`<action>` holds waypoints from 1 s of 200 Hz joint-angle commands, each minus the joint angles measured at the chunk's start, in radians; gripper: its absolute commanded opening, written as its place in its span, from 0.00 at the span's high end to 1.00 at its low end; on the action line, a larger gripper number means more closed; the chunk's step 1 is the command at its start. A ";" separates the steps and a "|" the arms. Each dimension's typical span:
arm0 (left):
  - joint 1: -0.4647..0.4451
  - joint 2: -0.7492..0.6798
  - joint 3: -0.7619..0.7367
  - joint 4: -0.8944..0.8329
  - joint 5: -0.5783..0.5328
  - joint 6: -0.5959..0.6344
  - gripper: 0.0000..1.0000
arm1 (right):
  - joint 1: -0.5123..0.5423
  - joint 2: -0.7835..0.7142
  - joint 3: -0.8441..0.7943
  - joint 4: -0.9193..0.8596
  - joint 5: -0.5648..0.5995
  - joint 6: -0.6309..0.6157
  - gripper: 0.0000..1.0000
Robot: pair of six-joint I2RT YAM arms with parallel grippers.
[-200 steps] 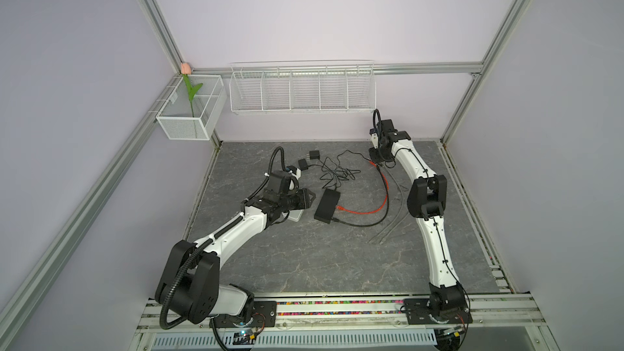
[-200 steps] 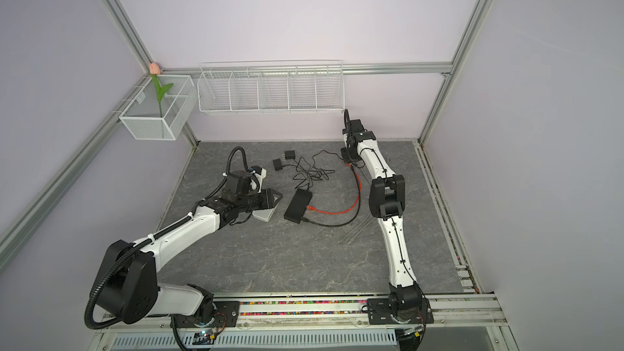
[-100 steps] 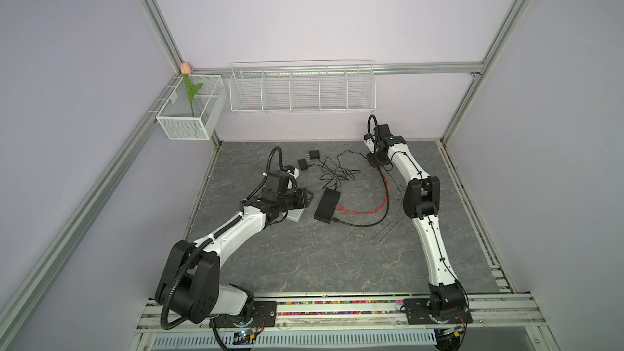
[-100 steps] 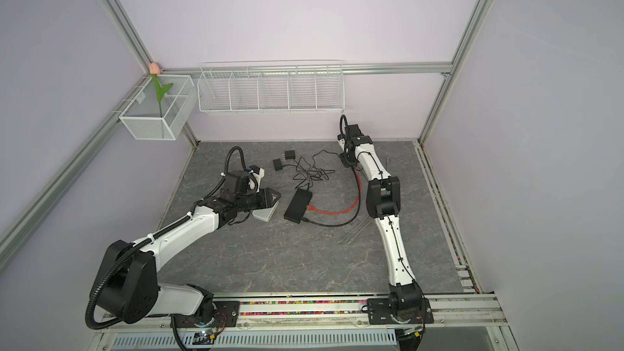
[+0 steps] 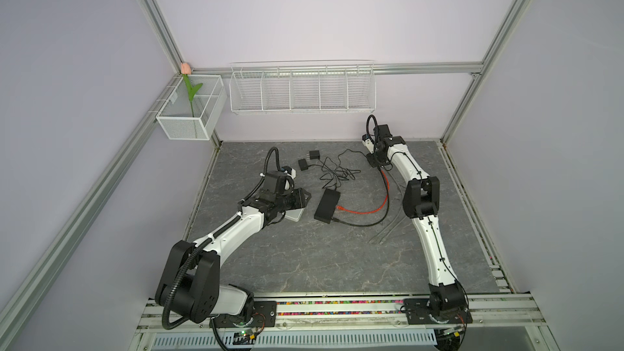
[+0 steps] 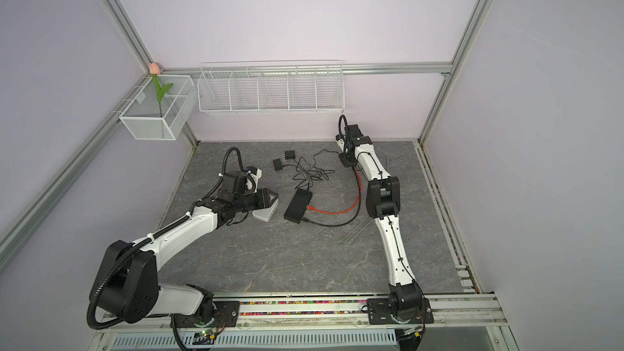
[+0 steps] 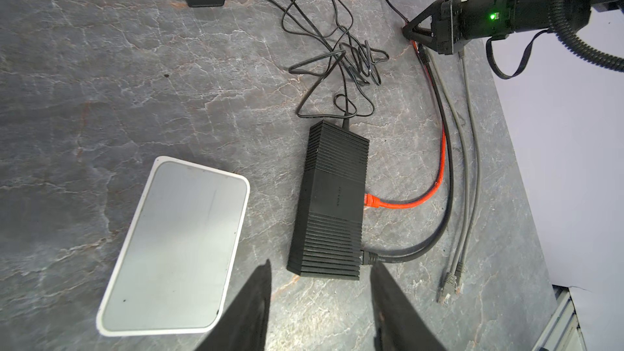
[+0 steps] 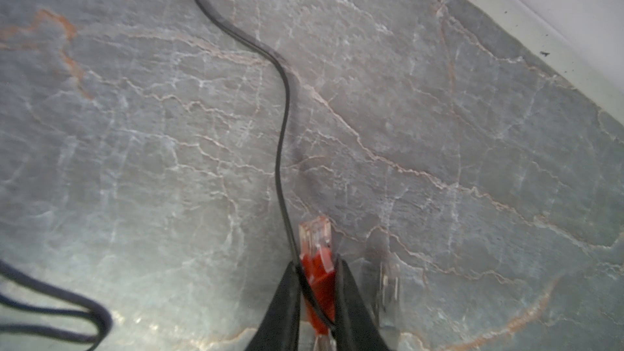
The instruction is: Insert the plug into the switch port
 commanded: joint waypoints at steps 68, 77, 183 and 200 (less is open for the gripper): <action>0.016 -0.045 -0.029 0.004 0.016 0.010 0.52 | 0.097 -0.157 -0.084 -0.067 0.088 -0.043 0.94; 0.017 -0.050 -0.031 0.004 0.017 0.011 0.52 | 0.108 -0.174 -0.095 -0.066 0.119 -0.036 0.94; 0.021 -0.106 -0.077 0.004 0.032 0.006 0.53 | 0.143 -0.234 -0.274 -0.222 0.114 0.311 0.94; 0.021 -0.122 -0.080 -0.009 0.021 0.011 0.52 | 0.133 -0.230 -0.282 -0.219 0.086 0.341 0.94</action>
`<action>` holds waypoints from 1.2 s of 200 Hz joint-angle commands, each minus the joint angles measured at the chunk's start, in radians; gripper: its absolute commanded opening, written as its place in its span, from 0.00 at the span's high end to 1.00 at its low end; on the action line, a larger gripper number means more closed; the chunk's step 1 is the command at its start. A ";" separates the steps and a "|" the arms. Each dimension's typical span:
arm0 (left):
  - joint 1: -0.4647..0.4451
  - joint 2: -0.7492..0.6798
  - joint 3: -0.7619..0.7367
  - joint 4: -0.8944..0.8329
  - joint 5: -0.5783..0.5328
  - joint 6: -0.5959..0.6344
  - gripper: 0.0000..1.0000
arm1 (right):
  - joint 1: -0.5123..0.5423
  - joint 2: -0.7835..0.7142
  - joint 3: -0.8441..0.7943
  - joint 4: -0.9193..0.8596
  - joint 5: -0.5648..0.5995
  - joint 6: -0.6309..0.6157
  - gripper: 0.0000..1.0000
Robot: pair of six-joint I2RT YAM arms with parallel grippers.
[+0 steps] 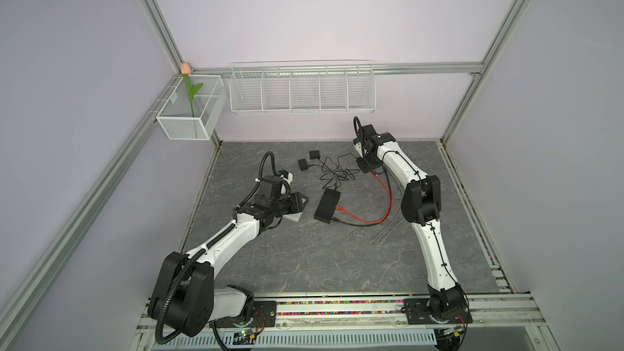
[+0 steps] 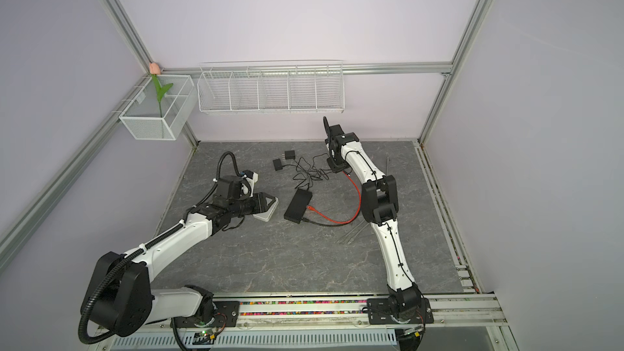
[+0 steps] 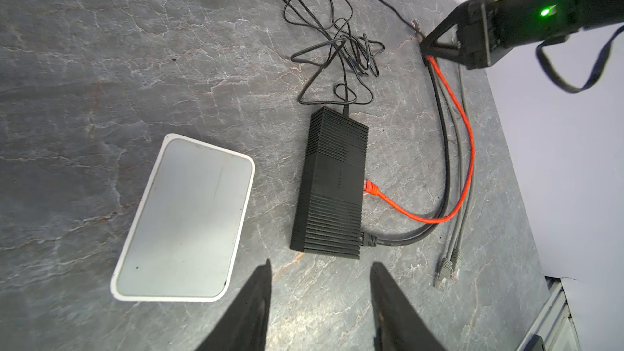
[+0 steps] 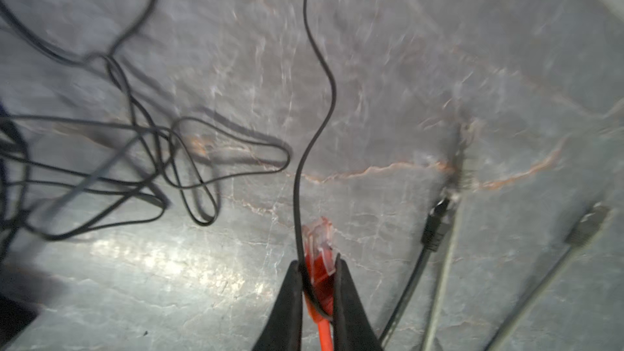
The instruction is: Insert the plug into the switch port
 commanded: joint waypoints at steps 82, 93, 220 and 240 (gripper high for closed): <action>0.010 -0.087 -0.039 0.003 -0.044 0.009 0.52 | -0.076 -0.003 0.029 -0.033 -0.152 0.106 0.68; 0.010 -0.085 -0.037 0.002 -0.044 0.009 0.52 | -0.081 0.006 0.046 -0.035 -0.150 0.105 0.67; 0.010 -0.083 -0.039 0.010 -0.037 -0.006 0.52 | -0.102 0.130 0.188 -0.014 -0.239 0.055 0.67; 0.011 -0.085 -0.040 0.008 -0.041 -0.005 0.52 | -0.100 0.150 0.200 -0.015 -0.253 0.048 0.67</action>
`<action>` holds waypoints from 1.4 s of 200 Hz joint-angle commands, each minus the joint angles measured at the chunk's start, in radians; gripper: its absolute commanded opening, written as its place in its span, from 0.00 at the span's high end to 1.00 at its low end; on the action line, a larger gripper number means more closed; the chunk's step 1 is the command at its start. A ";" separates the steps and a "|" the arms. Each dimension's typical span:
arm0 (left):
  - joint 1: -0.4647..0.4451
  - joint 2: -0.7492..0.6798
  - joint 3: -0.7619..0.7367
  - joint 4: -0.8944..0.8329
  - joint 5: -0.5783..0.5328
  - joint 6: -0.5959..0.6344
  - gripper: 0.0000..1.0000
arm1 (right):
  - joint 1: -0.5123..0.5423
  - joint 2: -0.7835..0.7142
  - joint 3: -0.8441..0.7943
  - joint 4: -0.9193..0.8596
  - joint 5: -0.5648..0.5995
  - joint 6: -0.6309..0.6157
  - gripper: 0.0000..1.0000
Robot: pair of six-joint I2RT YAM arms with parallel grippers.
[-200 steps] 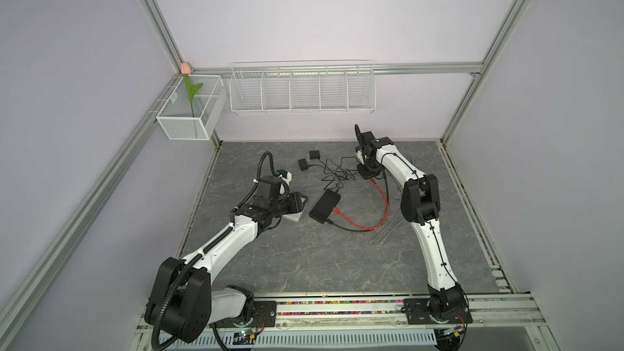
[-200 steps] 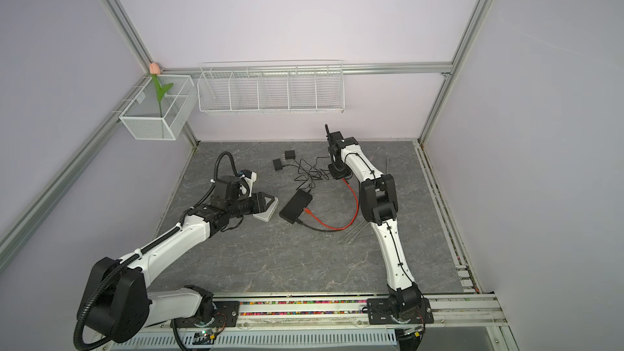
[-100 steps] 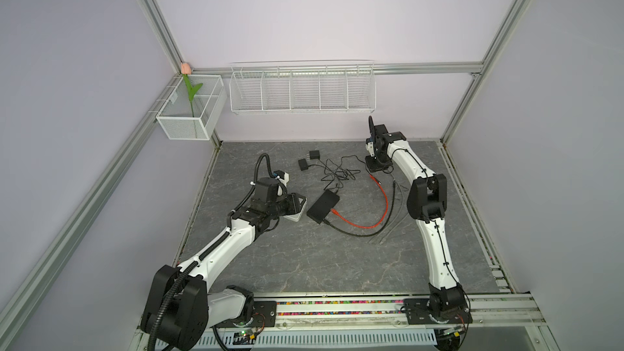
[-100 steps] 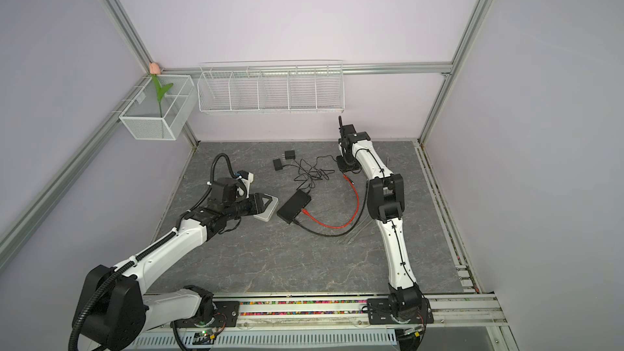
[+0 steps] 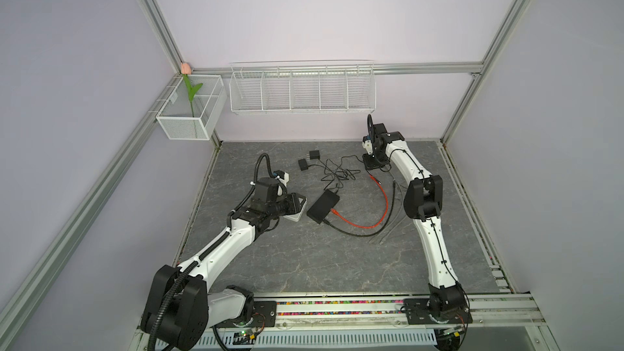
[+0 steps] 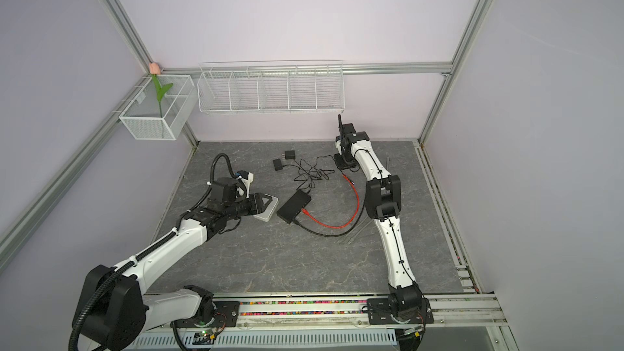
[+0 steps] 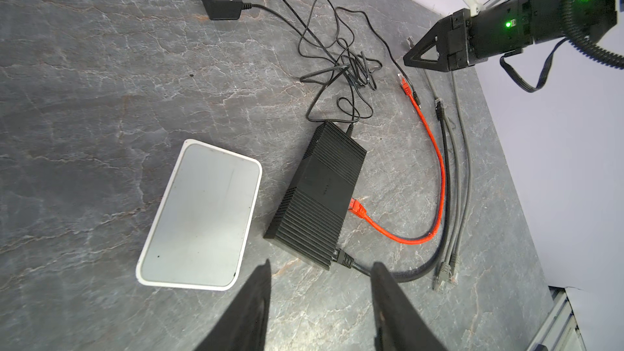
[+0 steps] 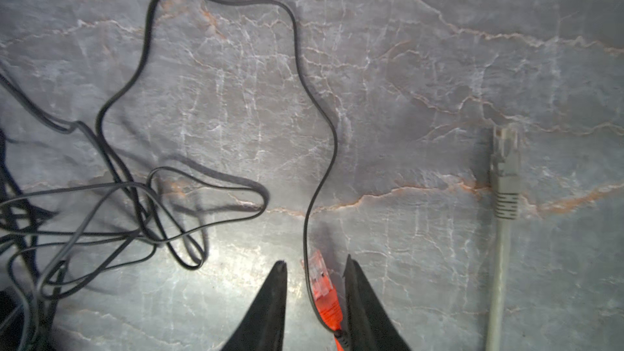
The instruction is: Insert the plug into the switch port
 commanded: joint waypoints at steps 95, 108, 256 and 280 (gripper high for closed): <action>0.008 -0.011 -0.010 0.005 -0.012 -0.001 0.52 | 0.014 0.046 0.027 0.013 -0.024 -0.036 0.84; 0.009 -0.017 -0.010 0.002 -0.013 -0.001 0.52 | 0.018 0.035 0.028 0.020 -0.011 -0.045 0.86; 0.013 -0.076 -0.023 -0.020 -0.023 0.001 0.52 | 0.034 -0.009 0.028 0.020 0.055 -0.064 0.94; 0.015 -0.085 -0.023 -0.023 -0.027 0.002 0.52 | 0.034 -0.030 0.029 0.033 0.063 -0.060 0.94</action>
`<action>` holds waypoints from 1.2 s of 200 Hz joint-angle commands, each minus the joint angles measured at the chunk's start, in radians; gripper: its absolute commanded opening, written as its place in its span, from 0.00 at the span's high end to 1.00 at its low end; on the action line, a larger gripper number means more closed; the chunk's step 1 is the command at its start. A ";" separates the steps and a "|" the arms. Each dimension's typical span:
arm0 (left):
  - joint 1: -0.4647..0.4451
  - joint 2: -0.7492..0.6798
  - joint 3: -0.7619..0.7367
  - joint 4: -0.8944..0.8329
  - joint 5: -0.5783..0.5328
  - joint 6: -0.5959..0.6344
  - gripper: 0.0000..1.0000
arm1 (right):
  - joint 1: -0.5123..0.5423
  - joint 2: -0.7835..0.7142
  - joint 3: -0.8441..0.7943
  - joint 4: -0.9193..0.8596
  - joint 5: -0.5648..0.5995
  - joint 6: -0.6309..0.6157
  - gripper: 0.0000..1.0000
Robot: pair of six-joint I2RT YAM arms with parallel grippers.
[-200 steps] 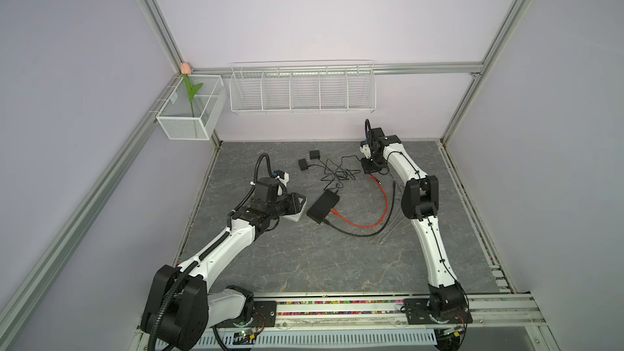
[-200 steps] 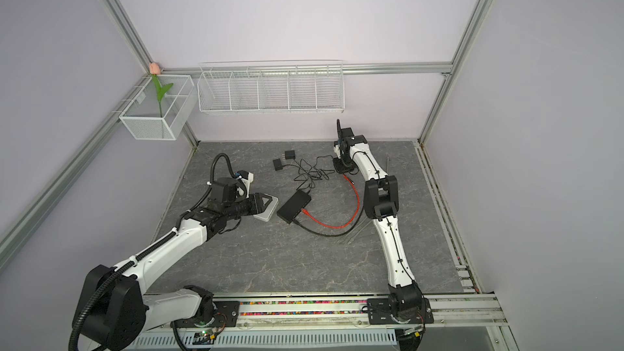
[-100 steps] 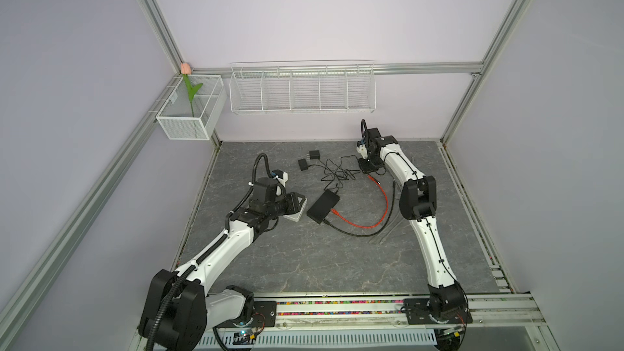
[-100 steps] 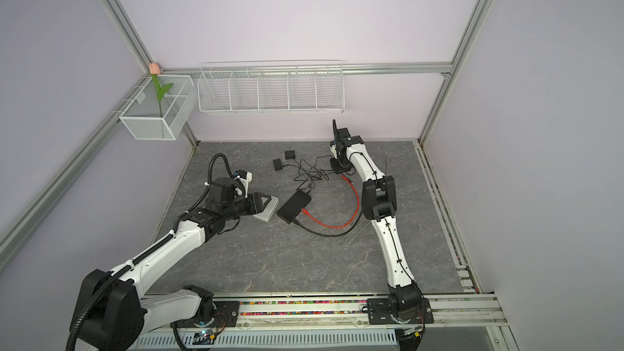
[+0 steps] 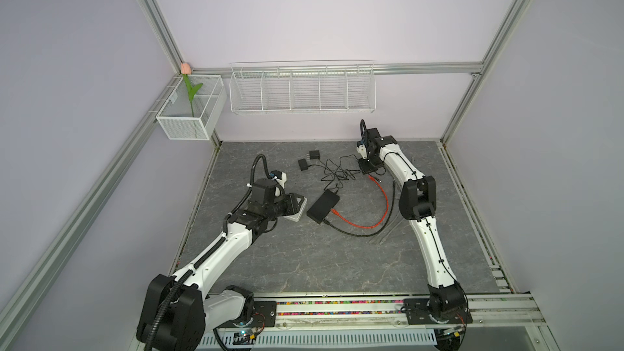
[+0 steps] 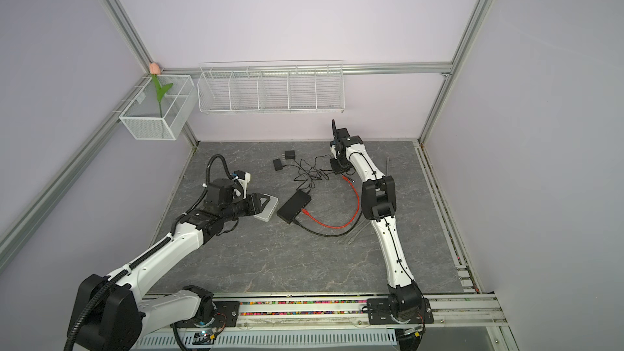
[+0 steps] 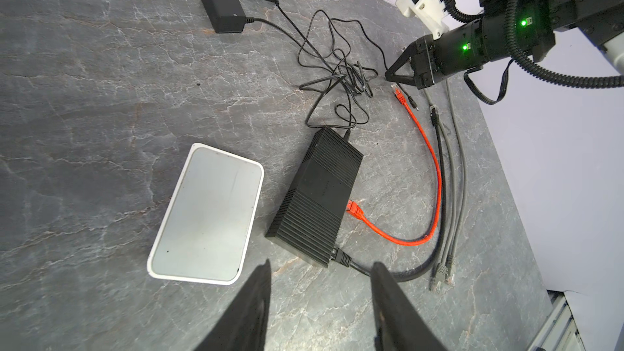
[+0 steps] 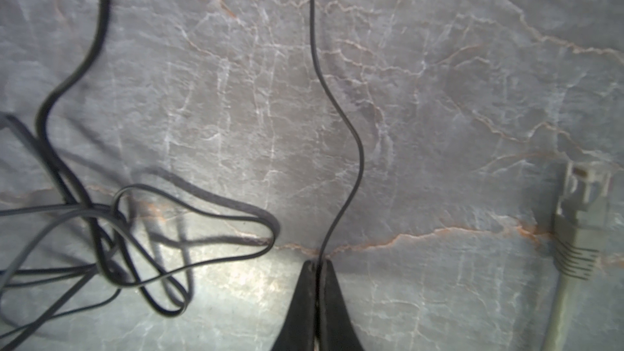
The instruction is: Insert the plug into the switch port
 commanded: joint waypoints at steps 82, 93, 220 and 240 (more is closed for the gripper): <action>0.012 -0.077 -0.019 -0.027 -0.051 -0.005 0.52 | 0.017 -0.183 0.002 -0.054 -0.140 0.165 0.94; 0.017 -0.090 -0.026 -0.027 -0.058 -0.007 0.52 | 0.029 -0.198 -0.026 -0.065 -0.211 0.208 0.93; 0.107 -0.230 -0.225 0.231 0.230 -0.124 0.46 | 0.342 -0.747 -0.964 0.628 -0.293 0.697 0.93; 0.090 -0.246 -0.273 0.365 0.327 -0.172 0.44 | 0.381 -0.816 -1.099 0.833 -0.325 0.769 0.93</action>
